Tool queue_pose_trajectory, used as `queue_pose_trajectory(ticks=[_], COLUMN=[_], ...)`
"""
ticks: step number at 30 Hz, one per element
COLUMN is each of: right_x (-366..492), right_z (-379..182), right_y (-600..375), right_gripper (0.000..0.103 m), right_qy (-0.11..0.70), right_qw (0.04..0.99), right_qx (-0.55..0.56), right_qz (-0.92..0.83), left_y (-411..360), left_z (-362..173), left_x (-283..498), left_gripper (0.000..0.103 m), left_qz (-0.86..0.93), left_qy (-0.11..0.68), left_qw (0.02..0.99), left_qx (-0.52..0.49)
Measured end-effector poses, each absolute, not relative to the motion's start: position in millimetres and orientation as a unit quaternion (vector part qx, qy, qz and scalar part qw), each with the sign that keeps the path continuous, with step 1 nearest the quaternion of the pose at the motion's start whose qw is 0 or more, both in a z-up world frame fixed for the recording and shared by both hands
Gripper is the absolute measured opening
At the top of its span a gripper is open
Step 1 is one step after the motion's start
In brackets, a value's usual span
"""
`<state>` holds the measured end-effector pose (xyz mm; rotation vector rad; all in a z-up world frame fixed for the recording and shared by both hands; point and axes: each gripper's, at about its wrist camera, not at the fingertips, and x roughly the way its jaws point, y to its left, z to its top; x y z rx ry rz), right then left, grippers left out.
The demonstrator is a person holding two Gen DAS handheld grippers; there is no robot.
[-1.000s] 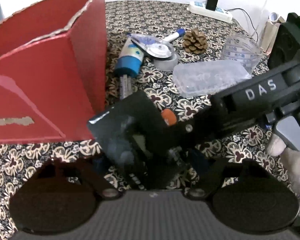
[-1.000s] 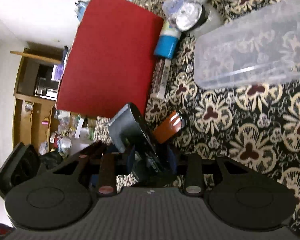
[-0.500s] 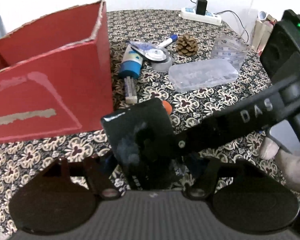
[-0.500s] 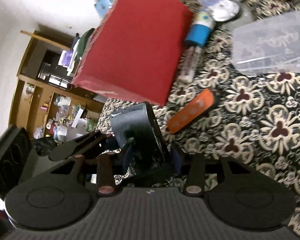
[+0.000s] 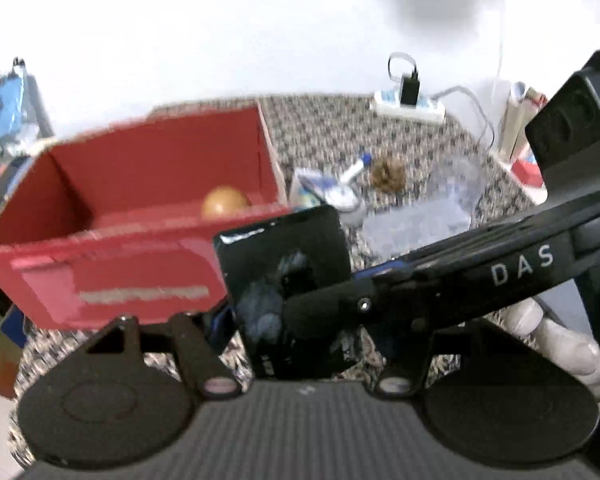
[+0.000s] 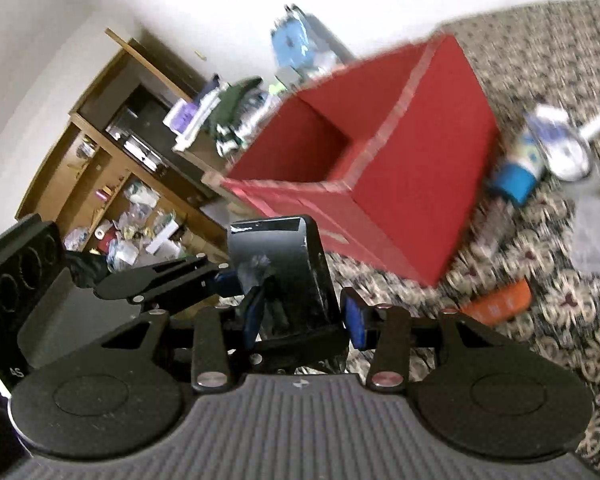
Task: Organize rigid objects
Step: 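Grasp the black card holder with the right gripper and lift it, then carry the black card holder over the red box with the right gripper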
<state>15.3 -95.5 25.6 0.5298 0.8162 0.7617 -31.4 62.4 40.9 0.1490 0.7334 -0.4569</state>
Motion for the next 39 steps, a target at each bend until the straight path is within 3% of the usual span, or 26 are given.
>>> queue_pose_trajectory(ticks=[14,28,39], right_x=[66,140,151], right_z=[77,30,25], right_y=[-65,-26,11], right_gripper=[0.029,0.029,0.029], right_qy=[0.294,0.365,0.402], right_qw=[0.863,0.848,0.882], right_qx=[0.258,0.323,0.207], right_qz=[0.321,0.208,0.135], left_y=[122,163,166], left_z=[97,48,17], left_x=[26,128,147], left_gripper=[0.064,0.065,0.063], left_qz=[-0.261,-0.284,-0.271], left_qy=[0.264,0.364,0.405], left_qw=[0.927,0.887,0.873], left_qx=[0.057,0.020,0.033])
